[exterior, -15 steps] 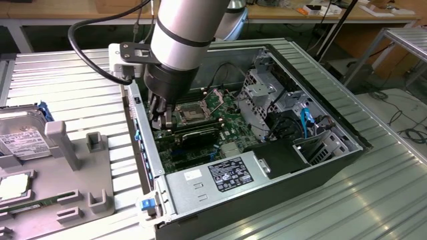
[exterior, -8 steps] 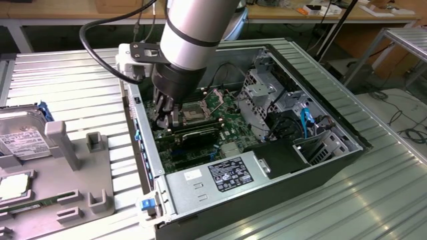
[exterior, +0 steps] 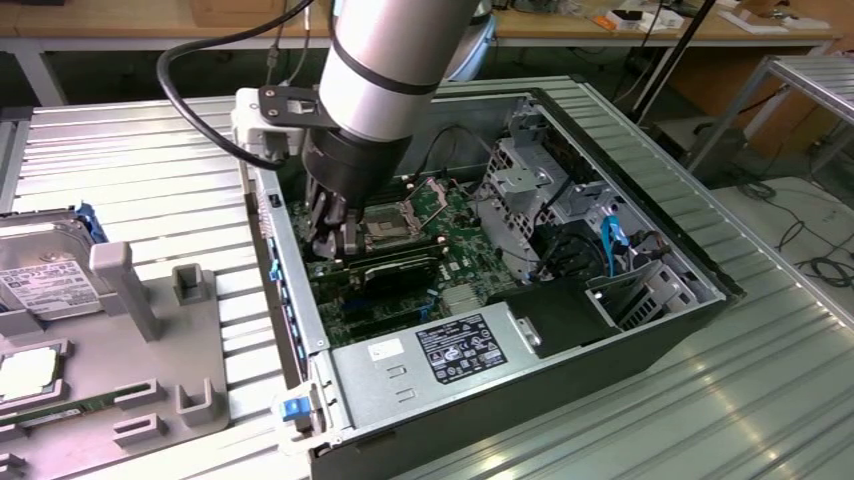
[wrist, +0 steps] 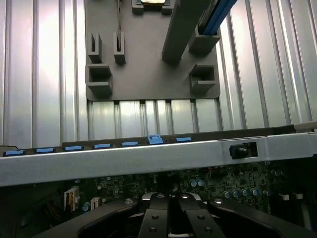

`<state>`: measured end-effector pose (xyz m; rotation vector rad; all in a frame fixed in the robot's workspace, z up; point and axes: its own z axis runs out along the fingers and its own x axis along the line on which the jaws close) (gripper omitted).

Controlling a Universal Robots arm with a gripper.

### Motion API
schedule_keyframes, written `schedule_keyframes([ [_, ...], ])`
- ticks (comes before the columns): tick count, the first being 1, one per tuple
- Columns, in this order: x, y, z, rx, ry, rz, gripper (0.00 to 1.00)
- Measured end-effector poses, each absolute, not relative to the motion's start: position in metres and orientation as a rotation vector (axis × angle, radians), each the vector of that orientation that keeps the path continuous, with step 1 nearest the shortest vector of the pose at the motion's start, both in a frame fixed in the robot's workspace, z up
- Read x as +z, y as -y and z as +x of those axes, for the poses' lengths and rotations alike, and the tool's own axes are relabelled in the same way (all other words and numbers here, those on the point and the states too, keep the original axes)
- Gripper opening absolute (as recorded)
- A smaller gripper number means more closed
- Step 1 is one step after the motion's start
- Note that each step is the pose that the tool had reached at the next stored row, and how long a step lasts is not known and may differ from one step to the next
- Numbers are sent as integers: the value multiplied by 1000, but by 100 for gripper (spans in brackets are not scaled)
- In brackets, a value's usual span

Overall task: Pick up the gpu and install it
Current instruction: 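Press down on the gpu until it lock into place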

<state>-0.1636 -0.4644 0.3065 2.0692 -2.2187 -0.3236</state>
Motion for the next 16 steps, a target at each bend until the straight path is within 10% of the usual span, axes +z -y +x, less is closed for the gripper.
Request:
schedule_keyframes([
  [16,303,465,-169,-323,2218,2069,11],
])
